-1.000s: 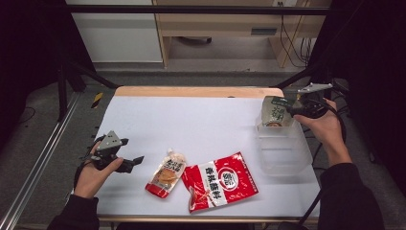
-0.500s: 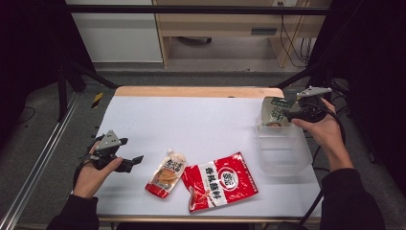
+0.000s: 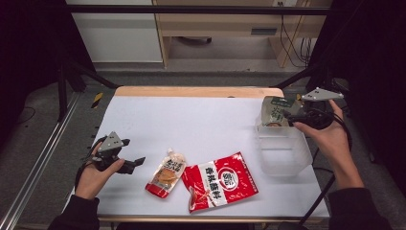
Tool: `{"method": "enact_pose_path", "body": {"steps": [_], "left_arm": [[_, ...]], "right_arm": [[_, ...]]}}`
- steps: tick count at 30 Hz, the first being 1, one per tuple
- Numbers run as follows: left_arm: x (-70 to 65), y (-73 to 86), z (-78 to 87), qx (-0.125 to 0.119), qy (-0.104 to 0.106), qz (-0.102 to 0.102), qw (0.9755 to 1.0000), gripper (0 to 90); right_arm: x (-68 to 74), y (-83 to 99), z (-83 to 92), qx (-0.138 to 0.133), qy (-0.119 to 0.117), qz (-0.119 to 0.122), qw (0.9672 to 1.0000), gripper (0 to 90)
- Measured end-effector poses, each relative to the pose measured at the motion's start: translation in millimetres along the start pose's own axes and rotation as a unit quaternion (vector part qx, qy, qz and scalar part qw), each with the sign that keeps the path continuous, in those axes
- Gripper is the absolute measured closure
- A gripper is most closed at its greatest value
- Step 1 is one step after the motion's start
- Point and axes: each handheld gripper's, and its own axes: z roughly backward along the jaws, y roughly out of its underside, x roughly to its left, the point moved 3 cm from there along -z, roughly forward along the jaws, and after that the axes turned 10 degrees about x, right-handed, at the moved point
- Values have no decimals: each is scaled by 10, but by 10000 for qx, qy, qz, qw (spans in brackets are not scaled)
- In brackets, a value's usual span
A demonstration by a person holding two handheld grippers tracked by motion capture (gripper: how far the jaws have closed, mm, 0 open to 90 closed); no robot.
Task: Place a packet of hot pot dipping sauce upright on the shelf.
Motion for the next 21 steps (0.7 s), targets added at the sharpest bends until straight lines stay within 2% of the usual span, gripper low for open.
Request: {"method": "enact_pose_path", "body": {"steps": [4,10,13,16,18,21], "left_arm": [[-58,-7,-21,0,-45,-35,10000,84],[-139,-7,-20,19,-106,-40,9999,74],[-175,5,4,-12,-160,-5,9999,68],[-218,49,35,-38,-209,-4,9998,63],[-242,100,54,-23,-220,2,9998,61],[-274,185,85,-9,-220,68,9997,59]], "right_arm": [[260,-38,134,-180,-188,144,9996,134],[769,-93,226,-333,-586,439,9968,88],[1062,-113,213,-378,-776,583,9946,95],[1305,-129,168,-445,-954,613,9926,118],[1508,-144,126,-472,-1169,657,9898,140],[1744,-176,62,-426,-1229,811,9882,140]]}}
